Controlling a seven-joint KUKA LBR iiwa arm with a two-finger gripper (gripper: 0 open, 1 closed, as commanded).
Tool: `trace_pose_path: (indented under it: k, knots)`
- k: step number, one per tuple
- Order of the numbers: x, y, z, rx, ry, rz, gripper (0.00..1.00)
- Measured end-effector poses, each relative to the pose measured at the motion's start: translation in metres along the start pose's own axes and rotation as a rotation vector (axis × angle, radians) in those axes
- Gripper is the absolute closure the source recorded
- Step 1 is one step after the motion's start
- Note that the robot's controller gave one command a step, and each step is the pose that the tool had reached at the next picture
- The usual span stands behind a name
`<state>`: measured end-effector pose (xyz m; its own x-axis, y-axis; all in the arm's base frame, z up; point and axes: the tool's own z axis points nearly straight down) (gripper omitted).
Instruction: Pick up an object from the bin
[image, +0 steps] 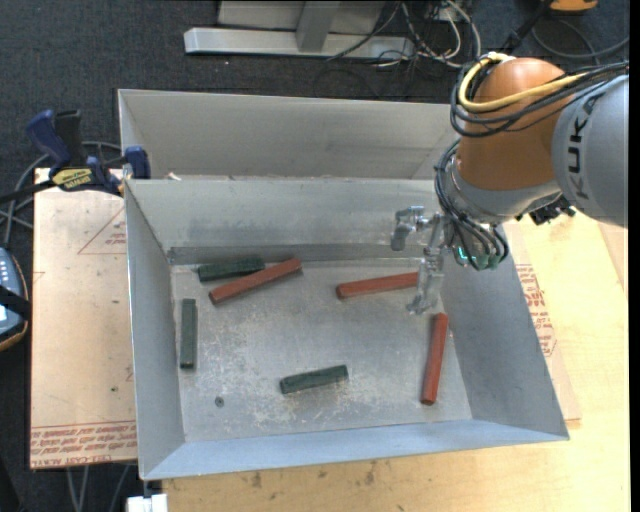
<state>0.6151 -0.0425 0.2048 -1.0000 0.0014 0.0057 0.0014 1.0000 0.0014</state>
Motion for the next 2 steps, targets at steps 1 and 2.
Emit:
trace_pose_path:
  k: [1,2]
  knots:
    - [-0.031,-0.019,0.036,0.001,-0.009,0.008,0.0]
    - [-0.039,-0.008,0.139,0.0,-0.003,-0.183,0.0]
